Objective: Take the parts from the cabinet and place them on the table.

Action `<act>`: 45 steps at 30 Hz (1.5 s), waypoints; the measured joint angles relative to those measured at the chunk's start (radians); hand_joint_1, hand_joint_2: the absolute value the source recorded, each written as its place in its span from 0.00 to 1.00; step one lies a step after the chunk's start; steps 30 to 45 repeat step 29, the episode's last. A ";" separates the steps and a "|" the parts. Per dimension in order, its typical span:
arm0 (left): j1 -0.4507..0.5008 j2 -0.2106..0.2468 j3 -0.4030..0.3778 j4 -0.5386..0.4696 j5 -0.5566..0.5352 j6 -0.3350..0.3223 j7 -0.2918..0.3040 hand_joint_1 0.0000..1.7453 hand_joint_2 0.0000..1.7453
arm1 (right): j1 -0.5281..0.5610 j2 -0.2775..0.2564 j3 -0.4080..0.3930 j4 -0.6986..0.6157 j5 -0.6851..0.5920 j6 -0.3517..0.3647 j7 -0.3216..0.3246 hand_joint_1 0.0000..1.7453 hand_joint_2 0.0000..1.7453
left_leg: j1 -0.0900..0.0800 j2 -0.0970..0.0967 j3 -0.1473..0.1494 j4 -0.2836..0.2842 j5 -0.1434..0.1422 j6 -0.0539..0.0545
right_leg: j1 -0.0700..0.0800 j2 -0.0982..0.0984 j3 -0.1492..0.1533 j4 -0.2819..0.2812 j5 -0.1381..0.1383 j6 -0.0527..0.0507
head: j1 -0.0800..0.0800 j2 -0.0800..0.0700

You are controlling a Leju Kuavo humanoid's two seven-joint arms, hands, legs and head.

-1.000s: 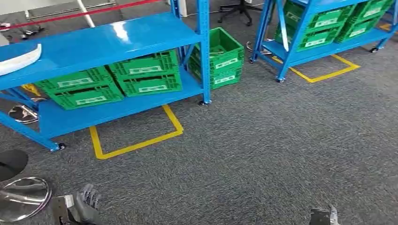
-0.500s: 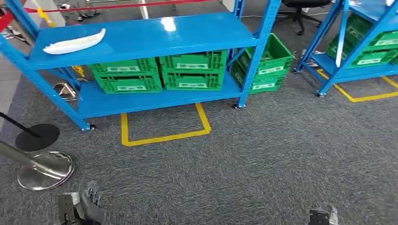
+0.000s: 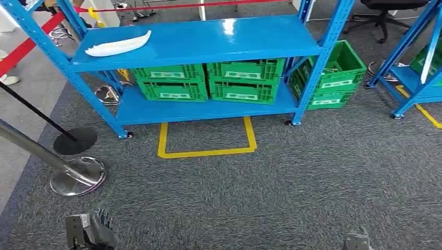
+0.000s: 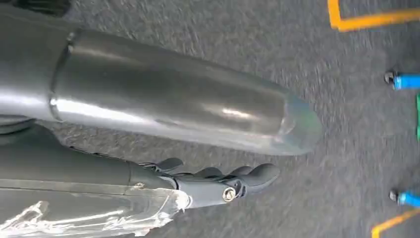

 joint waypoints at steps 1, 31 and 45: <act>0.002 0.000 0.000 0.000 0.000 0.000 0.000 0.00 0.00 | 0.001 0.000 -0.004 0.000 0.000 0.006 0.001 0.00 0.00 | 0.001 0.001 -0.044 0.066 -0.014 -0.001 | 0.000 -0.005 0.005 0.000 -0.006 0.000 | 0.000 0.000; -0.004 0.001 0.006 -0.003 -0.012 -0.013 0.000 0.00 0.00 | -0.023 0.000 -0.077 0.015 0.039 0.053 -0.003 0.00 0.00 | 0.001 0.001 0.161 -0.082 0.014 0.003 | -0.001 -0.025 -0.072 0.023 0.042 0.005 | 0.013 0.000; -0.004 0.001 0.006 -0.003 -0.012 -0.013 0.000 0.00 0.00 | -0.023 0.000 -0.077 0.015 0.039 0.053 -0.003 0.00 0.00 | 0.001 0.001 0.161 -0.082 0.014 0.003 | -0.001 -0.025 -0.072 0.023 0.042 0.005 | 0.013 0.000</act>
